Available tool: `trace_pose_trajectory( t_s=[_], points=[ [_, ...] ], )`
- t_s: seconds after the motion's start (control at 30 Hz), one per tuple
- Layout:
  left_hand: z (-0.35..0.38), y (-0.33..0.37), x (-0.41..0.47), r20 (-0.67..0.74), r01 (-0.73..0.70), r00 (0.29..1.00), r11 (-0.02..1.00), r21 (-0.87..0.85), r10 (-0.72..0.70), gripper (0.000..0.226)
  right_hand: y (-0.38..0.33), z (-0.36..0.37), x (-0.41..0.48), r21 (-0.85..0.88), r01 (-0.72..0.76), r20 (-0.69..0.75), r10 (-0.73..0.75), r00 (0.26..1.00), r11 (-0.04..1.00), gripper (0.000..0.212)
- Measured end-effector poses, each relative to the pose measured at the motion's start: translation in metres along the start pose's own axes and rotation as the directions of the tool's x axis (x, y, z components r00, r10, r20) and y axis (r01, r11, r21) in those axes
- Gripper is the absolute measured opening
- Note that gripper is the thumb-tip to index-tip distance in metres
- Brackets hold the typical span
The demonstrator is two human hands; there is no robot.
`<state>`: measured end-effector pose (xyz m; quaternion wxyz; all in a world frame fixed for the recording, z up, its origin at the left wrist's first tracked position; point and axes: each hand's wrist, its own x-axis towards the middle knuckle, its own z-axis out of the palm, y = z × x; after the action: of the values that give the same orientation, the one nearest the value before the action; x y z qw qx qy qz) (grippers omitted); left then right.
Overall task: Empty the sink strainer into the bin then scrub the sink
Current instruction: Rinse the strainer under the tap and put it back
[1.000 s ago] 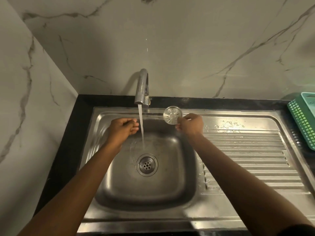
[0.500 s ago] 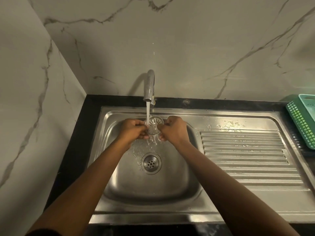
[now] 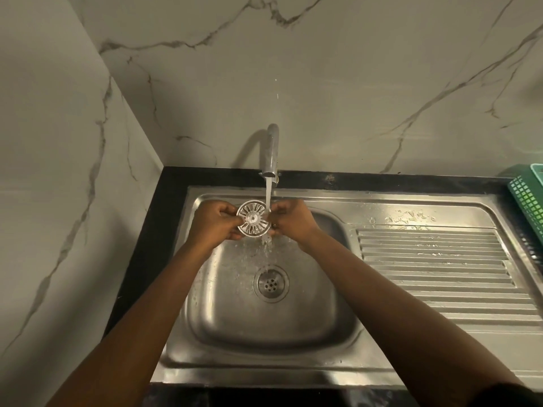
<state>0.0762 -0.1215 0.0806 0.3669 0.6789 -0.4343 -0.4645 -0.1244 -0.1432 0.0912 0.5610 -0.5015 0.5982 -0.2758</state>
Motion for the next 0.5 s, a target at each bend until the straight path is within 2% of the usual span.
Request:
trace_pose_trajectory(
  t_s=[0.17, 0.27, 0.37, 0.5],
  points=[
    [0.0, -0.009, -0.004, -0.019, -0.039, 0.999, 0.996, -0.081, 0.038, 0.011, -0.017, -0.003, 0.002, -0.217, 0.193, -0.032, -0.204, 0.978, 0.957, 0.018],
    [0.011, -0.011, -0.006, 0.02, -0.045, 0.999, 0.99, -0.13, 0.048, 0.006, -0.024, -0.008, -0.003, -0.358, 0.286, -0.05, -0.324, 0.945, 0.889, 0.018],
    [0.028, -0.009, -0.007, 0.071, -0.024, 0.997, 0.987, -0.161, 0.036, 0.014, -0.029, -0.017, -0.007, -0.504, 0.356, -0.063, -0.444, 0.894, 0.787, 0.027],
    [0.048, 0.002, -0.009, 0.134, 0.03, 0.991, 0.982, -0.186, -0.005, 0.017, -0.035, -0.031, -0.011, -0.612, 0.359, -0.058, -0.492, 0.869, 0.705, 0.009]
  ],
)
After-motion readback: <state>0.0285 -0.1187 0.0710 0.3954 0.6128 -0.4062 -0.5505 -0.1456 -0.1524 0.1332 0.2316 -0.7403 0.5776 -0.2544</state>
